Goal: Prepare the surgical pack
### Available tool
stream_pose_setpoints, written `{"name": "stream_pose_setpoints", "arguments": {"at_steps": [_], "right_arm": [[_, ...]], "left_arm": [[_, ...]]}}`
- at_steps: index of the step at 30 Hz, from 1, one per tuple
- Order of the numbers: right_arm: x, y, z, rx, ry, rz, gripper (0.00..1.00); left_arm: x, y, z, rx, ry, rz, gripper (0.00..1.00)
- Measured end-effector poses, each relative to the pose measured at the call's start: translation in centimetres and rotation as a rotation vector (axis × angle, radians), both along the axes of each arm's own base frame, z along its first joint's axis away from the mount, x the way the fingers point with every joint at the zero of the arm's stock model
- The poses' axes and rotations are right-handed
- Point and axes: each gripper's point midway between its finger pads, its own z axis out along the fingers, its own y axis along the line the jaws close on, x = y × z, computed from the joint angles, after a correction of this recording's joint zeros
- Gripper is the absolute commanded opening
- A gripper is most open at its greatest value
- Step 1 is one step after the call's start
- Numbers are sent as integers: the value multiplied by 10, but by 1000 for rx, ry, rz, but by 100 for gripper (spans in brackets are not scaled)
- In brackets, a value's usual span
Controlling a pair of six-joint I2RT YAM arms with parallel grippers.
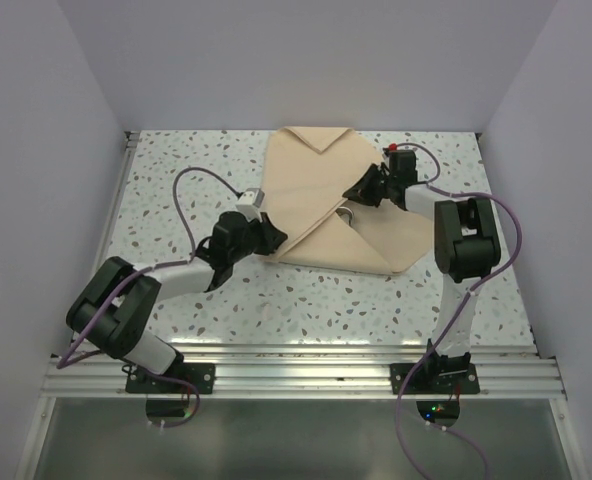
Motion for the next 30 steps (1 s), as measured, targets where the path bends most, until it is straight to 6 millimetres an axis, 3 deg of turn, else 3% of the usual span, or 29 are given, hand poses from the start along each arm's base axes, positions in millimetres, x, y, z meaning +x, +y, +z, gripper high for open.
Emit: {"name": "stream_pose_setpoints", "arguments": {"at_steps": [4,10,17,19,22,25,30], "right_arm": [[-1,-2,-4,-17,7,-2,0],[-2,-3,-10,-27,15,2,0],[-4,-4,-20,-33,35,5,4],[-4,-5,-21,-34,35,5,14],[-2,-8,-20,-43,29,6,40],[1,-20,-21,-58,27,-10,53],[2,-68,-19,-109,37,-102,59]], "left_arm": [[-9,4,-2,1,4,-3,12],[-27,11,-25,10,56,-16,12],[-27,4,-28,-25,50,-24,11],[-27,4,-28,-26,49,-24,11],[-28,3,-27,-25,42,-22,12],[-32,3,-24,-14,39,-20,13],[-39,3,-15,-7,43,-27,18]]}}
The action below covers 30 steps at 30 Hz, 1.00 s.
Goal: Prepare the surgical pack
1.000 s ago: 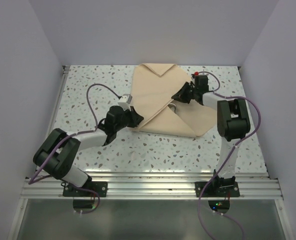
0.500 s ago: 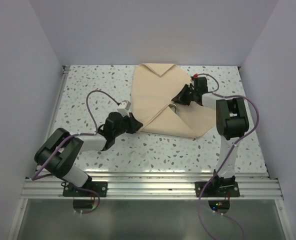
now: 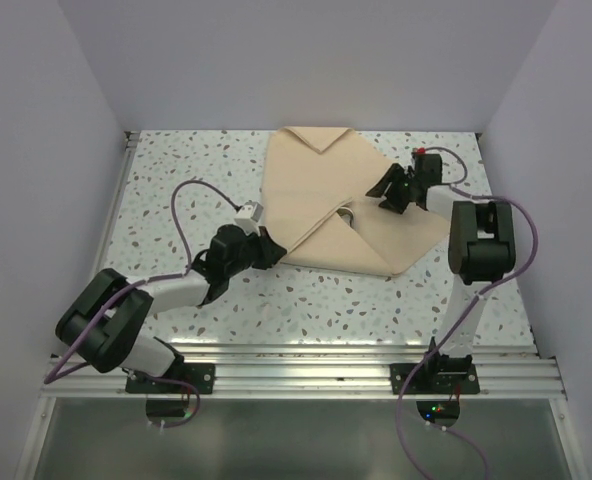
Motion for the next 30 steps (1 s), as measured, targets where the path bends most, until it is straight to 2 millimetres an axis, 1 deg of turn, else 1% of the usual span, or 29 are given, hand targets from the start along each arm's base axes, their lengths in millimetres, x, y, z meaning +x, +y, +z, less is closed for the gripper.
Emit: {"name": "stream_pose_setpoints", "arguments": {"at_steps": [2,6,8,9,10,12,14,17,21,24,27,30], "right_arm": [[-8,-26,7,-45,4,-57,61],[-22,-78,38,-172,-27,-199,61],[-30,-100,52,-243,-43,-271,58],[-33,-108,57,-274,-49,-300,54],[-36,-118,62,-310,-53,-335,52],[-42,-138,65,-379,-43,-402,50],[-49,-156,59,-435,-12,-455,50],[-60,-181,46,-496,52,-512,49],[-72,-207,27,-556,129,-561,49],[-78,-222,13,-571,175,-584,50],[-82,-231,4,-574,200,-598,52],[-82,-237,-3,-573,210,-607,54]], "left_arm": [[1,-1,5,6,-2,-4,20],[7,-5,16,10,-14,-10,22],[9,-6,19,15,-21,-14,22],[9,-6,20,19,-22,-15,22],[9,-6,21,21,-23,-16,23],[9,-5,24,26,-26,-12,23],[9,-2,27,37,-34,-8,24],[10,0,29,51,-45,-7,24],[10,6,31,70,-57,-3,24],[15,16,38,72,-80,17,24],[21,28,44,69,-96,45,24],[23,37,40,68,-90,63,25]]}}
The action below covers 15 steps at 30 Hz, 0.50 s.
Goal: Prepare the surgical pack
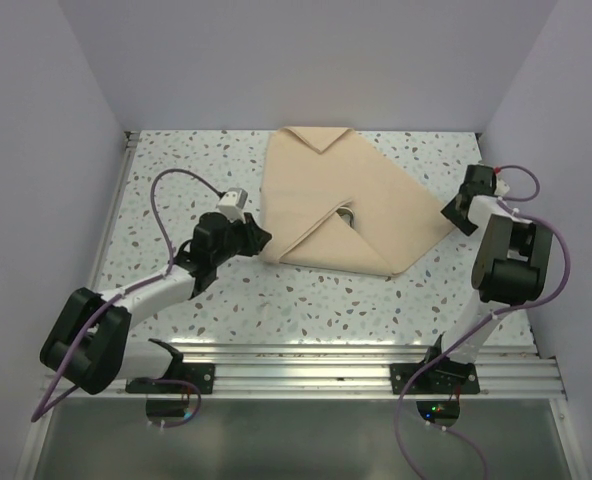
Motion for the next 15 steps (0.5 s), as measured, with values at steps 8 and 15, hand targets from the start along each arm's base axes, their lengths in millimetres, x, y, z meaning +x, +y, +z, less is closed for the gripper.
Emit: {"name": "stream_pose_setpoints", "arguments": {"at_steps": [8,15], "right_arm": [[7,1,-15,12,1,6,50],[15,-3,-16,2,-29,-3,33]], "left_arm": [[-8,4,-14,3,33,-15,25],[-7,7,-15,-4,33,-13,25]]}}
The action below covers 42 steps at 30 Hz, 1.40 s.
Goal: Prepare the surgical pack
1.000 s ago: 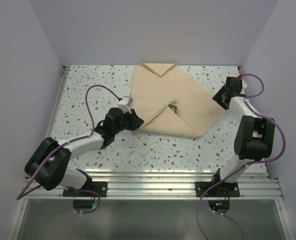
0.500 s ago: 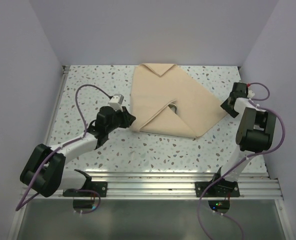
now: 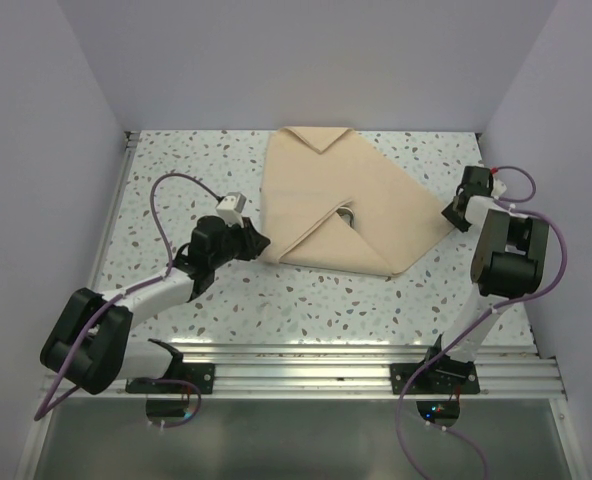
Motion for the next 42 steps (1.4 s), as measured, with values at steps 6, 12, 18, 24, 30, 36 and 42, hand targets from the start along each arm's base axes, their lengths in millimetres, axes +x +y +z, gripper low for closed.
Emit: {"name": "stream_pose_setpoints", "arguments": {"at_steps": [6,12,18,24,30,36,42], "right_arm": [[1,0,0,-1,-6,-5,0],[2,3,1,-22,-10,-4,0],[7,34,36,-97,-62,64,0],[28,100,90,-145,-161,223,0],[49,174,143,-154,-240,388,0],[51,210,166,-147,-269,472,0],[54,238,172,-146,-261,535,0]], "left_arm": [[-1,0,-1,0,3,-1,25],[0,3,-2,0,3,5,25],[1,3,-4,4,9,7,25],[7,13,-8,37,20,67,25],[22,26,-6,73,28,148,36],[40,39,-12,78,71,205,52],[53,31,-28,77,131,189,54]]}}
